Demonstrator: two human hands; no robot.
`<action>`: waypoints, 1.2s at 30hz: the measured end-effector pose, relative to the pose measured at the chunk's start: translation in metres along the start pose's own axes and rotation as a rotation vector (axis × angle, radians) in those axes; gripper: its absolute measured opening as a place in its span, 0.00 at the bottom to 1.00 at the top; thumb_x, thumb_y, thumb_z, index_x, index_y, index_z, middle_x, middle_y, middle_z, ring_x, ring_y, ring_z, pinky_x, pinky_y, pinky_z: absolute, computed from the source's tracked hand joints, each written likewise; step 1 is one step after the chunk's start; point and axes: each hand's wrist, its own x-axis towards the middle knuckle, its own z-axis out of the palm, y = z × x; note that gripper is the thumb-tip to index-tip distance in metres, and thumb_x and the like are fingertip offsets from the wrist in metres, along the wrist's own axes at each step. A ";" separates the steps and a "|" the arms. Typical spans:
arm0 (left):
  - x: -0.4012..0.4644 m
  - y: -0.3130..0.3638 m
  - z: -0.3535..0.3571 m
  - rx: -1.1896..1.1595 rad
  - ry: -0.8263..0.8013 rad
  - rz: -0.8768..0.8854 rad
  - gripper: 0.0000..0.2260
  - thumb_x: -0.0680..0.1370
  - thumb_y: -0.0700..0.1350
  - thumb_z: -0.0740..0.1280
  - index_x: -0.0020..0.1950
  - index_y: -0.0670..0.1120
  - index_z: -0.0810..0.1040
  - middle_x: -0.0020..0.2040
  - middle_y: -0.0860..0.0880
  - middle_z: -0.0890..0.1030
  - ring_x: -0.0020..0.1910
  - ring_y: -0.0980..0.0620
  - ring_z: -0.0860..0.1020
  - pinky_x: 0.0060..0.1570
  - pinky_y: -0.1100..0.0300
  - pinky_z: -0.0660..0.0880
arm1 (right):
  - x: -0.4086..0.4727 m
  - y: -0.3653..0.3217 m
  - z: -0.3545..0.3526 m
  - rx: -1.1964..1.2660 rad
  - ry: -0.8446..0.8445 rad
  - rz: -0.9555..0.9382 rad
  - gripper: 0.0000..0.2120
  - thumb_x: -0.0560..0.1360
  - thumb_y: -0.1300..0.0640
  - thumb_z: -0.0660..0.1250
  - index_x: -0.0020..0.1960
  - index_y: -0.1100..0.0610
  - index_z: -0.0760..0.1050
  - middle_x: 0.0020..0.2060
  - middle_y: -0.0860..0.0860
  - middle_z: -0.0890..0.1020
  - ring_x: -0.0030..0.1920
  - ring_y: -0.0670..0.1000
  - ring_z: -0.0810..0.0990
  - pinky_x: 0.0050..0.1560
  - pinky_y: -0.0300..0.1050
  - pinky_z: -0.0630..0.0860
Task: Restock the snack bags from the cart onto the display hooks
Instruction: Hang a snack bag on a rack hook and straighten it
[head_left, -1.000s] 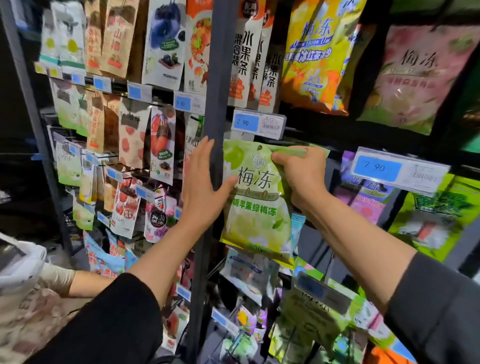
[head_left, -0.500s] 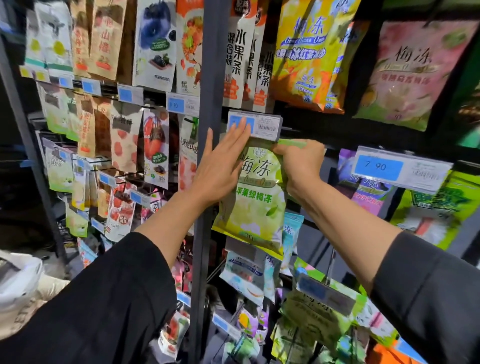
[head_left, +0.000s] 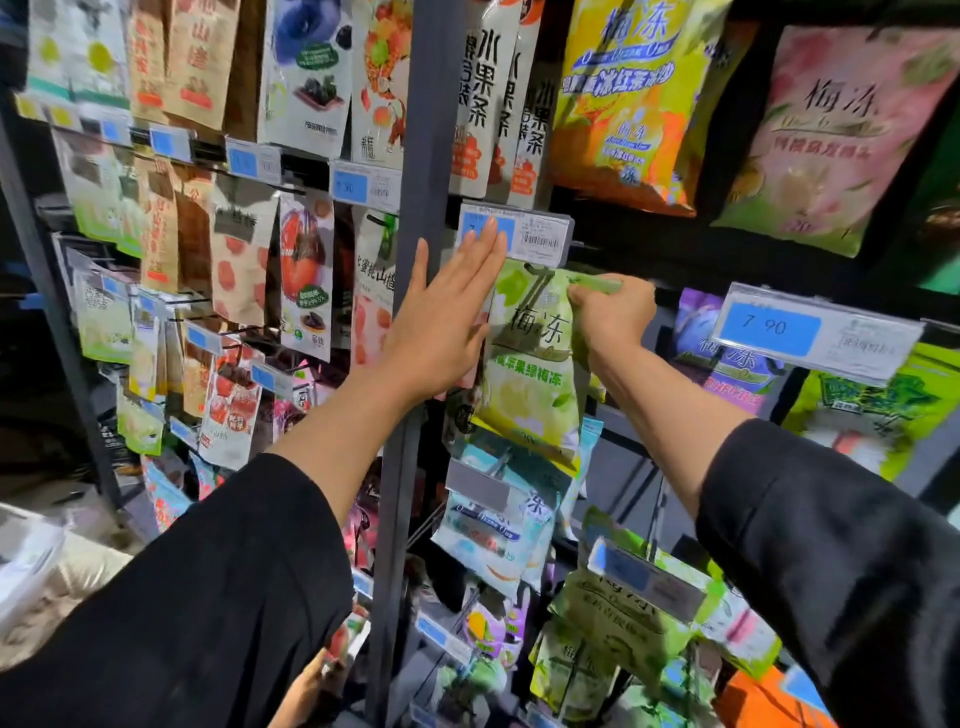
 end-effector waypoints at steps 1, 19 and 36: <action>0.000 0.001 0.001 0.010 0.006 -0.006 0.36 0.79 0.39 0.63 0.78 0.45 0.42 0.79 0.48 0.42 0.78 0.51 0.44 0.71 0.47 0.31 | 0.005 0.003 0.000 0.010 -0.001 0.020 0.08 0.65 0.64 0.74 0.30 0.58 0.77 0.36 0.60 0.83 0.38 0.52 0.78 0.47 0.57 0.80; -0.076 0.161 0.060 -0.485 0.017 -0.198 0.32 0.74 0.37 0.67 0.76 0.42 0.60 0.77 0.43 0.61 0.75 0.45 0.60 0.74 0.41 0.52 | -0.080 0.084 -0.134 -0.097 0.045 0.079 0.11 0.72 0.62 0.73 0.51 0.61 0.74 0.37 0.52 0.76 0.38 0.48 0.75 0.41 0.34 0.68; -0.271 0.759 -0.022 -1.277 -0.650 0.356 0.10 0.74 0.34 0.69 0.54 0.39 0.81 0.50 0.40 0.82 0.50 0.42 0.80 0.52 0.58 0.70 | -0.383 0.120 -0.765 -0.717 0.857 0.310 0.09 0.73 0.57 0.71 0.52 0.59 0.79 0.45 0.56 0.84 0.48 0.57 0.82 0.50 0.50 0.75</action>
